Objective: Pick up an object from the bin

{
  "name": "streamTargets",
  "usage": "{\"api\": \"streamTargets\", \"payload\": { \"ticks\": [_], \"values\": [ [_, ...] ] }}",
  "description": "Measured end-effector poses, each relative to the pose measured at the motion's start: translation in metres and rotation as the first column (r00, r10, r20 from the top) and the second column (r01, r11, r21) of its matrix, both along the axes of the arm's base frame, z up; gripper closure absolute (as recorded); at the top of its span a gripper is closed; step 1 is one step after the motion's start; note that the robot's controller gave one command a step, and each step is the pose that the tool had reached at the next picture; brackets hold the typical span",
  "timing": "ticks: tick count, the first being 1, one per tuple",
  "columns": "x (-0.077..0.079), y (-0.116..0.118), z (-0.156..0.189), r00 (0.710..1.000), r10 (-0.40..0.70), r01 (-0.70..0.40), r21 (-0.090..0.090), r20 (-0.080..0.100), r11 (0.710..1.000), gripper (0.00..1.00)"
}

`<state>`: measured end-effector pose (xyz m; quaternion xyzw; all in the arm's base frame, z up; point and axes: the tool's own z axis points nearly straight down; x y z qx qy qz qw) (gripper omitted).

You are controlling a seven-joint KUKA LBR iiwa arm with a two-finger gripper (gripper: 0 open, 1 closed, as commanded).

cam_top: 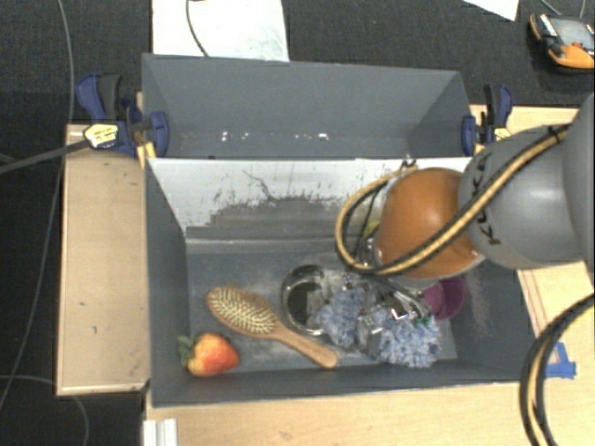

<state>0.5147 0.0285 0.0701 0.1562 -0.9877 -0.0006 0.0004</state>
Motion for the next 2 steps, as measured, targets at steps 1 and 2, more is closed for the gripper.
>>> {"api": "streamTargets", "payload": {
  "ticks": [1,2],
  "values": [
    [0.015,0.014,0.000,0.996,0.091,-0.091,0.002,0.010,0.996,0.00],
    [0.001,0.001,0.001,1.000,0.002,-0.002,0.002,0.003,1.000,0.00]
  ]
}}
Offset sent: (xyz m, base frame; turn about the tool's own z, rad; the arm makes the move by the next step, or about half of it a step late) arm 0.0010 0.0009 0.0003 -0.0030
